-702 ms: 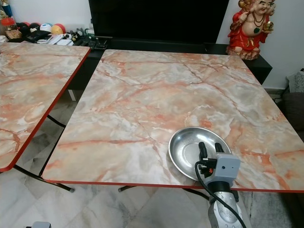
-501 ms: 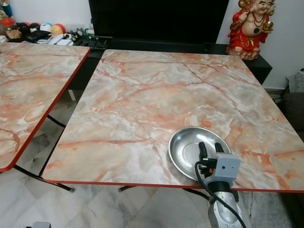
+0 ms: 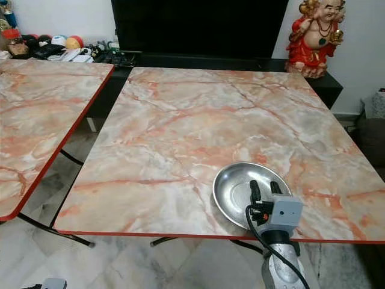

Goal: Setting the table

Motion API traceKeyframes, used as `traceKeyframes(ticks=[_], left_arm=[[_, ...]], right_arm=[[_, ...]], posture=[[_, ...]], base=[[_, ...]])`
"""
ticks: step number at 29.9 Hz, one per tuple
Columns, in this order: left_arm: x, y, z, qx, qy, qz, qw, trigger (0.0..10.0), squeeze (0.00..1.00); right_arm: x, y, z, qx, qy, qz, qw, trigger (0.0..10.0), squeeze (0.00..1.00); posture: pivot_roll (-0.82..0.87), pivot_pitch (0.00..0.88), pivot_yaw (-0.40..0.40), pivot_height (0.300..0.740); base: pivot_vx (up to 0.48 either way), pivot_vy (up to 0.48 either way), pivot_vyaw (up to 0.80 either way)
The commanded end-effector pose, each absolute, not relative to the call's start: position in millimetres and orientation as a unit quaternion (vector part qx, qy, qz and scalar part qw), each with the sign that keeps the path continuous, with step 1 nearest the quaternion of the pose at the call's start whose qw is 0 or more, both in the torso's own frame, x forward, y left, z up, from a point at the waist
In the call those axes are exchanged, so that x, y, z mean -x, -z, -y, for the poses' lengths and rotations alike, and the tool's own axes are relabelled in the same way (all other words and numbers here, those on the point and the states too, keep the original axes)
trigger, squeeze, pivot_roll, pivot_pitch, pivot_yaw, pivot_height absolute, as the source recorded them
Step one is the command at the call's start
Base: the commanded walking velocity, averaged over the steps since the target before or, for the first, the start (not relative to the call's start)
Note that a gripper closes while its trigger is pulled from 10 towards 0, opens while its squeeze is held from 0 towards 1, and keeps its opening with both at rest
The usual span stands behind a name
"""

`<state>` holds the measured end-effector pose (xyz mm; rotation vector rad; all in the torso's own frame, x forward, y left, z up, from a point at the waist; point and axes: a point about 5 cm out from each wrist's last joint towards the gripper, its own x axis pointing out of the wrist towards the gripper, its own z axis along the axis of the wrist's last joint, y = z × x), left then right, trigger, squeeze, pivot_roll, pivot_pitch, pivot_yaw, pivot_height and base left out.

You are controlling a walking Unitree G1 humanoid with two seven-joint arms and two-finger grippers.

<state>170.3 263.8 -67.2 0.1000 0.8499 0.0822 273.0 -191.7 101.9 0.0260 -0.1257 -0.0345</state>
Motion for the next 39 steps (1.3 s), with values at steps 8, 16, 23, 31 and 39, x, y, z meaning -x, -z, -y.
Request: traceKeyframes(ticks=[8, 16, 23, 31, 39], left_arm=[[-165.3, 69.2, -266.2, -0.057, -0.037, -0.424, 0.903, 10.0, 0.0], [-164.0, 70.0, -266.9, -0.056, -0.042, -0.43, 0.9, 10.0, 0.0], [-159.1, 72.5, -266.2, -0.052, -0.045, -0.437, 0.897, 10.0, 0.0], [-157.0, 73.4, -266.4, -0.052, -0.047, -0.438, 0.896, 10.0, 0.0], [-158.0, 73.2, -265.8, -0.051, -0.046, -0.438, 0.896, 10.0, 0.0]], right_arm=[[-274.8, -103.6, 191.8, -0.023, 0.02, 0.068, 0.997, 10.0, 0.0], [-275.8, -103.3, 193.2, -0.011, 0.02, 0.065, 0.998, 10.0, 0.0], [-274.2, -102.0, 194.5, -0.03, 0.023, 0.065, 0.997, 10.0, 0.0], [-277.1, -102.8, 191.5, -0.027, 0.013, 0.065, 0.997, 10.0, 0.0], [-277.7, -101.4, 189.5, -0.026, 0.007, 0.064, 0.998, 10.0, 0.0]], posture=[[0.03, 0.113, -0.029, 0.74], [0.04, 0.122, -0.029, 0.74], [0.05, 0.11, -0.034, 0.74], [0.06, 0.098, -0.036, 0.74], [0.06, 0.08, -0.035, 0.74]], base=[[0.0, 0.0, 0.0], [0.0, 0.0, 0.06], [0.0, 0.231, 0.44], [0.0, 0.448, 0.0], [0.0, 0.475, 0.0]])
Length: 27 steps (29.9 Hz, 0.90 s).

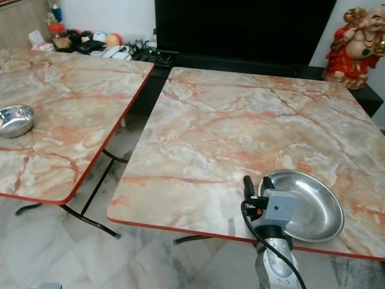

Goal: Setting the table

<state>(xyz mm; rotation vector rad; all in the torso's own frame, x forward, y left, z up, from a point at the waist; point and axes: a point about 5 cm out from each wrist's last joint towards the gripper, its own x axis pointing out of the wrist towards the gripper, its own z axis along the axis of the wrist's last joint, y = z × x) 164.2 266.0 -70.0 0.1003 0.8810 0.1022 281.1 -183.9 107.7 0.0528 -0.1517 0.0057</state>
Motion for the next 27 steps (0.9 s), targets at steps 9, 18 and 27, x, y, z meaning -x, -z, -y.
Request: traceKeyframes(ticks=[9, 18, 27], left_arm=[[-158.3, 73.4, -264.6, -0.051, -0.043, -0.437, 0.897, 10.0, 0.0], [-158.1, 73.5, -264.4, -0.048, -0.044, -0.437, 0.897, 10.0, 0.0], [-158.9, 73.3, -264.3, -0.045, -0.044, -0.437, 0.897, 10.0, 0.0]], right_arm=[[-278.7, -101.6, 187.6, -0.025, 0.003, 0.066, 0.998, 10.0, 0.0], [-279.9, -101.6, 185.4, -0.027, -0.001, 0.066, 0.997, 10.0, 0.0], [-279.5, -101.0, 185.5, -0.028, 0.002, 0.065, 0.997, 10.0, 0.0]], posture=[[0.05, 0.062, -0.037, 0.74], [0.06, 0.072, -0.038, 0.74], [0.06, 0.091, -0.037, 0.74]], base=[[0.0, 0.48, 0.0], [0.0, 0.479, 0.0], [0.0, 0.478, 0.0]])
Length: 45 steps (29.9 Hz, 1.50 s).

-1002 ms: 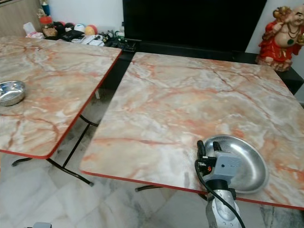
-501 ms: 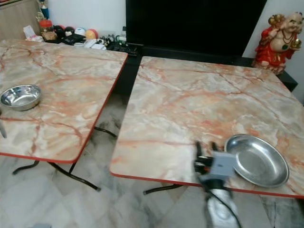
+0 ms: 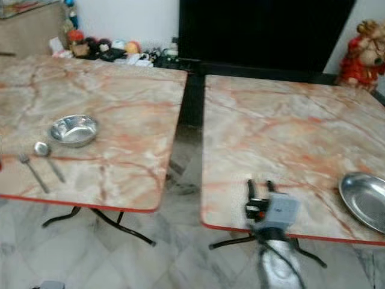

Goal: Setting the table

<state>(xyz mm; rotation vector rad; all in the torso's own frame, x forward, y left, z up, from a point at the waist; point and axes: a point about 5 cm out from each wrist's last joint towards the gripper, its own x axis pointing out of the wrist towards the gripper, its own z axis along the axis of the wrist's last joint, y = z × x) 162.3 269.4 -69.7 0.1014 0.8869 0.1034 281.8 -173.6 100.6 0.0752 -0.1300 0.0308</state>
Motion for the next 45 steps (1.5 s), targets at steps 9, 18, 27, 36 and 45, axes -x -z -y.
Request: traceKeyframes(ticks=[9, 18, 27, 36, 45], left_arm=[[-159.1, 72.8, -265.4, -0.043, -0.048, -0.436, 0.898, 10.0, 0.0], [-158.2, 72.4, -267.5, -0.043, -0.051, -0.436, 0.898, 10.0, 0.0], [-158.6, 72.3, -267.1, -0.043, -0.05, -0.434, 0.898, 10.0, 0.0], [-158.5, 72.2, -267.1, -0.043, -0.051, -0.433, 0.899, 10.0, 0.0], [-160.3, 71.1, -266.4, -0.042, -0.049, -0.424, 0.904, 10.0, 0.0]], right_arm=[[-280.4, -100.6, 183.8, -0.031, 0.002, 0.065, 0.997, 10.0, 0.0], [-279.8, -99.8, 181.6, -0.033, 0.001, 0.063, 0.997, 10.0, 0.0], [-280.1, -100.3, 181.6, -0.033, 0.001, 0.064, 0.997, 10.0, 0.0], [-280.7, -100.1, 181.5, -0.033, -0.001, 0.063, 0.997, 10.0, 0.0], [-280.6, -99.5, 180.5, -0.034, -0.002, 0.062, 0.997, 10.0, 0.0]], posture=[[0.06, 0.099, -0.036, 0.74], [0.07, 0.107, -0.034, 0.74], [0.07, 0.107, -0.035, 0.74], [0.07, 0.107, -0.038, 0.74], [0.07, 0.108, -0.039, 0.74]], base=[[0.0, 0.48, 0.0], [0.0, 0.48, 0.0], [0.0, 0.477, 0.0], [0.0, 0.387, 0.0], [0.0, 0.0, 0.0]])
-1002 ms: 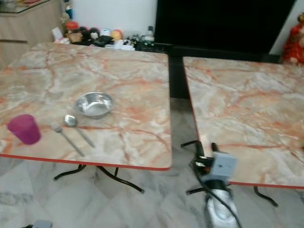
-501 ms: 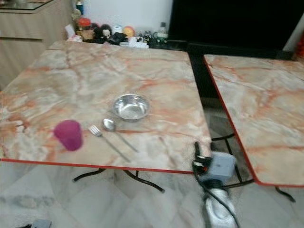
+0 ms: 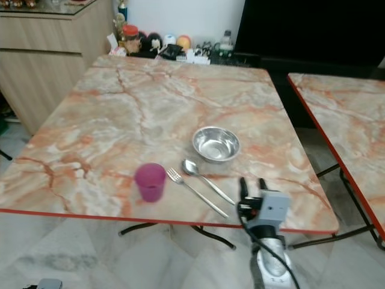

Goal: Setting the table

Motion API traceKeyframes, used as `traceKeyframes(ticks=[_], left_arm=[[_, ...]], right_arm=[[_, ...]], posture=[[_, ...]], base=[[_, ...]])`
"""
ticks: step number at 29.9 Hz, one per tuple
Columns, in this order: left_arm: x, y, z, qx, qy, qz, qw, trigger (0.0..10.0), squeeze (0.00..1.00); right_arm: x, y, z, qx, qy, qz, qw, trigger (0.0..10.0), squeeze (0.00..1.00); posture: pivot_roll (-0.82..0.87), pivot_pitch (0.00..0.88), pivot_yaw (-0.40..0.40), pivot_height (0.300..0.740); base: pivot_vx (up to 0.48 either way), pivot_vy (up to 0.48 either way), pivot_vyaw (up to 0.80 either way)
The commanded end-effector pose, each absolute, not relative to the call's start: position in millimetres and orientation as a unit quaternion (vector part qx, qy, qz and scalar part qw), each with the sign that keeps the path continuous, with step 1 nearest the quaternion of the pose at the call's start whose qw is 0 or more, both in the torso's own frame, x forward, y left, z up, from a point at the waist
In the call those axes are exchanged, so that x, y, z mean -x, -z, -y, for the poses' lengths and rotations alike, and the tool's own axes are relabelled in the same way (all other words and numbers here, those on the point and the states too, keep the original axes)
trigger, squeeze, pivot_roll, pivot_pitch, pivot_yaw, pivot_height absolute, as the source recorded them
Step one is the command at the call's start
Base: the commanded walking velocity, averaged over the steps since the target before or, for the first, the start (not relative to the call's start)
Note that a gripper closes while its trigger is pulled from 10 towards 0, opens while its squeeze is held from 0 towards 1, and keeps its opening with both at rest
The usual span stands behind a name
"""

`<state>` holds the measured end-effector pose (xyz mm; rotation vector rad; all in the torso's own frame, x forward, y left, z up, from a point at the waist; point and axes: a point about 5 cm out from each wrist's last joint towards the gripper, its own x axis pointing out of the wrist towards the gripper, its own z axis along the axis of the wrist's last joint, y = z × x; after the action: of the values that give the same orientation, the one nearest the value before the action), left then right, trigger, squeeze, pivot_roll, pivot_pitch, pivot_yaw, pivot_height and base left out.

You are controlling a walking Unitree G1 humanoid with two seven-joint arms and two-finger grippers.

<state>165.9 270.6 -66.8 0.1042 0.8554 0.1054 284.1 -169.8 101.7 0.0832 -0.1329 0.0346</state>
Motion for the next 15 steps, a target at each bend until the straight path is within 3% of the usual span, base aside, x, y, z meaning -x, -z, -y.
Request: traceKeyframes(ticks=[1, 13, 15], left_arm=[[-160.6, 70.9, -266.4, -0.041, -0.049, -0.423, 0.904, 10.0, 0.0], [-161.4, 71.0, -265.0, -0.038, -0.047, -0.422, 0.905, 10.0, 0.0], [-161.5, 71.0, -264.8, -0.037, -0.047, -0.421, 0.905, 10.0, 0.0]], right_arm=[[-280.6, -99.6, 180.6, -0.034, -0.002, 0.062, 0.997, 10.0, 0.0], [-280.8, -99.5, 180.3, -0.036, -0.002, 0.063, 0.997, 10.0, 0.0], [-280.7, -99.6, 180.1, -0.037, -0.002, 0.063, 0.997, 10.0, 0.0]], posture=[[0.07, 0.109, -0.039, 0.74], [0.07, 0.109, -0.038, 0.74], [0.07, 0.109, -0.038, 0.74]], base=[[0.0, 0.0, 0.0], [0.0, 0.0, 0.0], [0.322, 0.0, 0.0]])
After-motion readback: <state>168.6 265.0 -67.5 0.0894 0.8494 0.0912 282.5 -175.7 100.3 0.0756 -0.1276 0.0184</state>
